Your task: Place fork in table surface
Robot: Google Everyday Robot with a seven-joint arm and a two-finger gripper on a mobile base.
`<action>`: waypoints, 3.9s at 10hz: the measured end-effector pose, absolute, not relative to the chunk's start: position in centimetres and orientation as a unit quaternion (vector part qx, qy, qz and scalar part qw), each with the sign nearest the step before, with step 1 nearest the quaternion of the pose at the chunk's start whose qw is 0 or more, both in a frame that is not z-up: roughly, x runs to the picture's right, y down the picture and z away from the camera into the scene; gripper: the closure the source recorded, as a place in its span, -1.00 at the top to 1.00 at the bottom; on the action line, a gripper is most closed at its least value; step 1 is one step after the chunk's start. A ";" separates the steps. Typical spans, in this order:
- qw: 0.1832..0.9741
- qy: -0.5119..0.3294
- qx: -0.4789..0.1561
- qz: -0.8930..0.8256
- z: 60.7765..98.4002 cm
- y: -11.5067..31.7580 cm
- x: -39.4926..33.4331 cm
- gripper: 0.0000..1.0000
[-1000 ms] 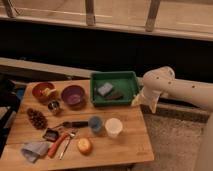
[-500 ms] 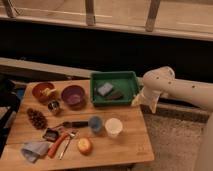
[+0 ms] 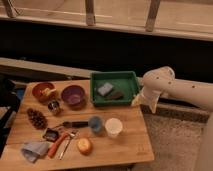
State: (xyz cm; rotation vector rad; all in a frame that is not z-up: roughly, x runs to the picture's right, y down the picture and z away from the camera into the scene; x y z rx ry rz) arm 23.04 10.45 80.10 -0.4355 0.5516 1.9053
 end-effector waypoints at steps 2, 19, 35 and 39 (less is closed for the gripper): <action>0.528 0.227 -0.181 0.798 80.1 10.1 23.2 0.47; 0.756 0.054 -0.293 0.583 72.7 4.5 -3.8 0.47; 0.809 0.028 -0.385 0.443 72.2 14.1 -17.2 0.47; 0.791 0.043 -0.429 0.433 73.3 18.1 -17.9 0.47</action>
